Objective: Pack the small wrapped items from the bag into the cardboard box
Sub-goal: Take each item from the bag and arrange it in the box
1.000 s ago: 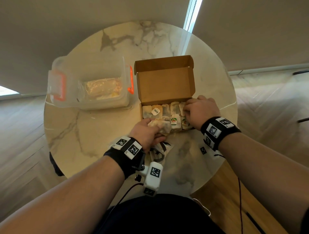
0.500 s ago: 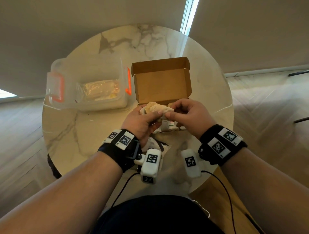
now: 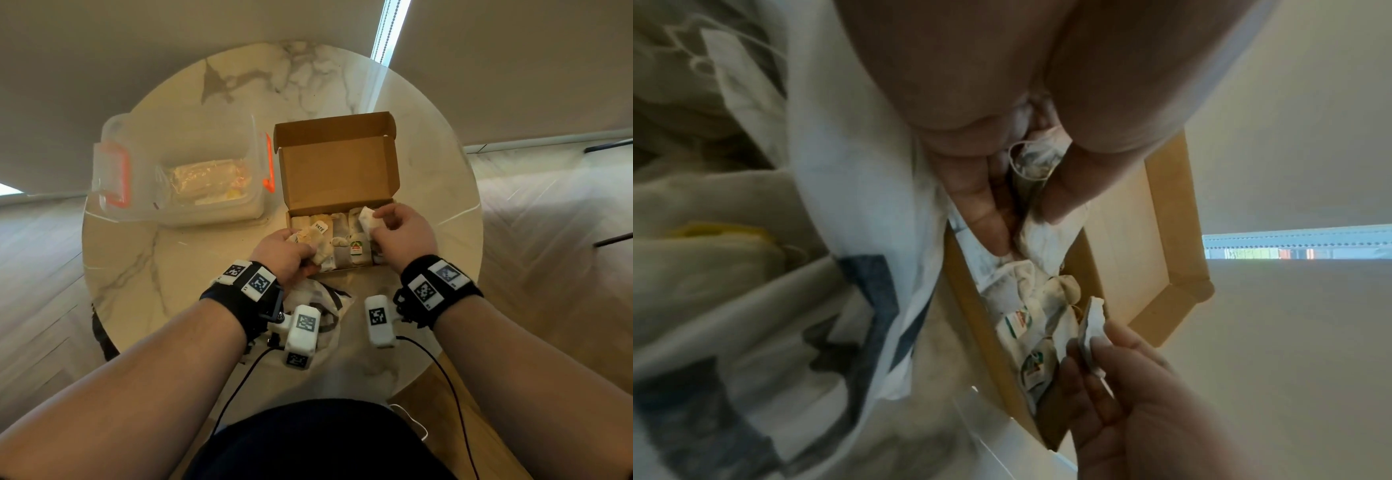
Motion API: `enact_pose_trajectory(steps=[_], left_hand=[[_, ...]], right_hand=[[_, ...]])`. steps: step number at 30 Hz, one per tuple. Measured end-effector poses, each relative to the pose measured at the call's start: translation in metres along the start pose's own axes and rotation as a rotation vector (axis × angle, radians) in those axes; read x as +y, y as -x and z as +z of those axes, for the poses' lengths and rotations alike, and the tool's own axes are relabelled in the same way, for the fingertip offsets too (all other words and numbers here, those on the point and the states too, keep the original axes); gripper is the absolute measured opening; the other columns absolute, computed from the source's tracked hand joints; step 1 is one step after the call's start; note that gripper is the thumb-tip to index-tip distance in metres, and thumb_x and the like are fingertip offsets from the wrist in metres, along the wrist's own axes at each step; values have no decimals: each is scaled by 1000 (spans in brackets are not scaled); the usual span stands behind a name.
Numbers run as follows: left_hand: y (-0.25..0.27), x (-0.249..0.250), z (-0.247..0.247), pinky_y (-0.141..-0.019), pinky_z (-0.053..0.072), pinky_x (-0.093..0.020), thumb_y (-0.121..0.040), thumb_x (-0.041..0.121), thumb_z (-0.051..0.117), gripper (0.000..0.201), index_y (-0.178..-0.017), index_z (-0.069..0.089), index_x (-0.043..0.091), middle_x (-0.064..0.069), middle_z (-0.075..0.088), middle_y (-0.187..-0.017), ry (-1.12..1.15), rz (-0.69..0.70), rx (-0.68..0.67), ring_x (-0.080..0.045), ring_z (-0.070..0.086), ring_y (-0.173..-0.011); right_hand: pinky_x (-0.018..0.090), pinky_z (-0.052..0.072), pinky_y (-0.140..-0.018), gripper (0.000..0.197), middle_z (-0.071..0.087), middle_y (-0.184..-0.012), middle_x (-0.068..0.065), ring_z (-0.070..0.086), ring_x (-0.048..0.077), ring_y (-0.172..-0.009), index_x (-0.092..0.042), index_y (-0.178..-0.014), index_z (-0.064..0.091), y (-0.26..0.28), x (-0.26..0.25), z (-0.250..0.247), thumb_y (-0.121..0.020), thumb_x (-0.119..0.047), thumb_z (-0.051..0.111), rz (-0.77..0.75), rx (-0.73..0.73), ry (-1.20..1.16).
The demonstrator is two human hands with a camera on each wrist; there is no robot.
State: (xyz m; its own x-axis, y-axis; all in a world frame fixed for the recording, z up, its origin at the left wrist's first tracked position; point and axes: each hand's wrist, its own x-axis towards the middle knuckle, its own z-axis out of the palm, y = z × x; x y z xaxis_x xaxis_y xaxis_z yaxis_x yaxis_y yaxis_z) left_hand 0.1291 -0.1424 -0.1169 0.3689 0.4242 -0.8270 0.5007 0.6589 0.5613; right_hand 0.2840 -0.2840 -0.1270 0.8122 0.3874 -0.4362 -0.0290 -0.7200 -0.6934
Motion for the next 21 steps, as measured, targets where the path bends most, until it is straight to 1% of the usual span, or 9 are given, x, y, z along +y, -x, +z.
enact_pose_trajectory(steps=[1, 2, 4, 6, 9, 11, 15, 18, 21], left_hand=[[-2, -1, -2, -92, 62, -51, -73, 1, 78, 38, -107, 71, 16, -18, 76, -111, -45, 2, 2, -35, 74, -107], [-3, -3, -3, -96, 60, -54, -69, 2, 77, 38, -103, 72, 18, -16, 77, -108, -77, 4, -4, -36, 74, -107], [-1, -3, -3, -97, 59, -55, -79, -5, 74, 31, -97, 71, 21, -14, 77, -101, -116, 6, -18, -35, 74, -106], [-1, -3, -2, -95, 61, -52, -89, -11, 65, 34, -91, 69, 22, -12, 74, -94, -141, 2, -21, -34, 74, -100], [-1, -4, -3, -91, 62, -55, -86, -11, 68, 34, -88, 70, 23, -13, 73, -89, -191, -2, -11, -36, 75, -95], [-1, -3, -3, -88, 62, -57, -83, -9, 70, 32, -90, 71, 23, -15, 74, -89, -222, 3, 5, -38, 75, -95], [-3, -1, -5, -86, 64, -54, -83, -9, 68, 31, -93, 71, 21, -17, 75, -95, -294, 8, 3, -37, 76, -94], [-7, -2, -8, -84, 64, -54, -72, 3, 72, 28, -91, 74, 23, -17, 77, -94, -345, 26, 10, -37, 76, -93], [-20, -12, -12, -84, 64, -53, -57, 15, 69, 34, -89, 75, 23, -15, 78, -91, -360, 53, 15, -37, 76, -91]], right_hand=[[44, 64, -80, 14, 71, -94, -8, 70, 18, -84, -36, -97, 74, -1, -2, 5, -88, -27, 67, 5, -6, 28], [43, 63, -80, 15, 73, -96, -8, 70, 18, -85, -35, -95, 76, -3, -4, 9, -90, -28, 64, 10, -5, 62], [39, 62, -86, 20, 75, -105, -7, 70, 20, -93, -36, -97, 80, -5, -7, 17, -93, -28, 62, 7, 0, 150], [35, 58, -91, 25, 76, -113, -4, 69, 22, -101, -34, -105, 80, -8, -9, 22, -95, -23, 60, -18, -6, 228], [31, 54, -86, 28, 75, -110, -3, 67, 22, -99, -32, -104, 78, -10, -10, 26, -95, -17, 57, -60, 3, 293], [33, 55, -84, 26, 74, -106, -1, 67, 23, -95, -32, -103, 77, -12, -11, 28, -94, -17, 57, -75, 19, 312], [41, 57, -93, 26, 72, -117, 6, 66, 29, -103, -25, -116, 76, -17, -13, 30, -99, -23, 57, -147, -30, 469], [41, 56, -93, 28, 70, -120, 9, 65, 32, -106, -21, -120, 76, -21, -12, 32, -101, -27, 55, -157, -20, 548], [37, 50, -91, 31, 58, -130, 7, 61, 31, -113, -24, -127, 73, -23, -7, 36, -102, -26, 56, -119, -62, 648]])
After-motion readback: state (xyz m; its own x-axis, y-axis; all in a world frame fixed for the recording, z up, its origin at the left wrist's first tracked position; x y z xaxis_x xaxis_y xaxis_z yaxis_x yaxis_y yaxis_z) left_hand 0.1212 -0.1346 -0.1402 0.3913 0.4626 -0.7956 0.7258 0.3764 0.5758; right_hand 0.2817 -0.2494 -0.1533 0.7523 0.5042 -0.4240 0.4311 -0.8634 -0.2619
